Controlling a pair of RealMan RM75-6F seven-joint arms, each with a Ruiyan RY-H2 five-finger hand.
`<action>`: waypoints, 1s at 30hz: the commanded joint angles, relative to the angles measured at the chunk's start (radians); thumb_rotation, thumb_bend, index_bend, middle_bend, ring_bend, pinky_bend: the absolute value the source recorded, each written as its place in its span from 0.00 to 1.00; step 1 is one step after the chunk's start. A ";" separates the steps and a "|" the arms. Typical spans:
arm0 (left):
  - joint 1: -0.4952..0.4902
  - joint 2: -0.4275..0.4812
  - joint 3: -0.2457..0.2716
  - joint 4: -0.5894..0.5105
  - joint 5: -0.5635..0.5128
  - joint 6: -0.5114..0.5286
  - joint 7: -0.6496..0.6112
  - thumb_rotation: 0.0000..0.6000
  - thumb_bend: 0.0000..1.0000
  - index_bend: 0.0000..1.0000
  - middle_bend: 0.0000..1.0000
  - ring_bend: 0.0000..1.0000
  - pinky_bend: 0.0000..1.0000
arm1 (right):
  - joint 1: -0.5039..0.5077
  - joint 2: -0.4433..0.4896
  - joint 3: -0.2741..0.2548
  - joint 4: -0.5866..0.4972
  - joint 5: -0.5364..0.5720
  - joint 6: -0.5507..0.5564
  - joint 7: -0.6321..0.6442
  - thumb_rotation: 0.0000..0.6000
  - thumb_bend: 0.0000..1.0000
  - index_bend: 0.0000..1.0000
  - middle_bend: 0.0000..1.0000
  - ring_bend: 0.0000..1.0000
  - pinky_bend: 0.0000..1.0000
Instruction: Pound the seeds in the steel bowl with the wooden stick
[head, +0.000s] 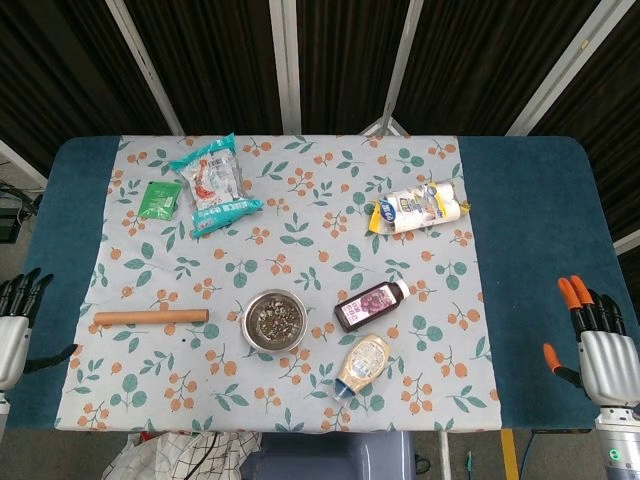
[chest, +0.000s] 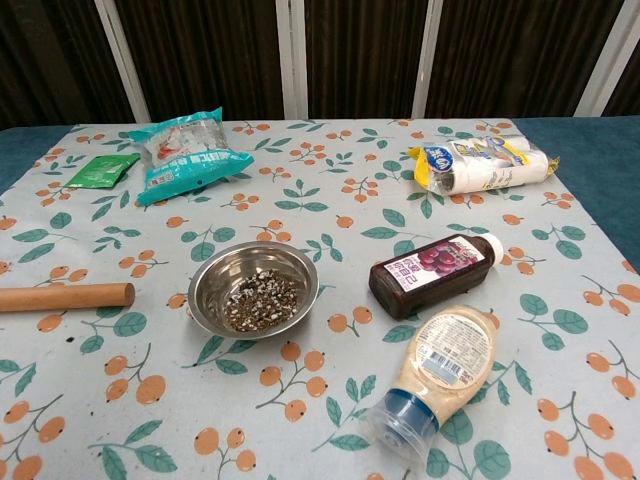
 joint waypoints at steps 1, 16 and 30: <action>-0.014 0.005 -0.009 -0.032 -0.026 -0.027 0.019 1.00 0.12 0.03 0.03 0.00 0.00 | -0.001 0.002 0.000 -0.002 0.003 -0.001 0.004 1.00 0.37 0.00 0.00 0.00 0.00; -0.200 -0.087 -0.089 -0.164 -0.241 -0.224 0.378 1.00 0.33 0.34 0.33 0.00 0.00 | 0.001 0.007 0.002 -0.008 0.010 -0.011 0.016 1.00 0.37 0.00 0.00 0.00 0.00; -0.345 -0.317 -0.114 -0.100 -0.454 -0.271 0.637 1.00 0.40 0.39 0.35 0.00 0.00 | 0.003 0.014 0.003 -0.011 0.016 -0.022 0.039 1.00 0.37 0.00 0.00 0.00 0.00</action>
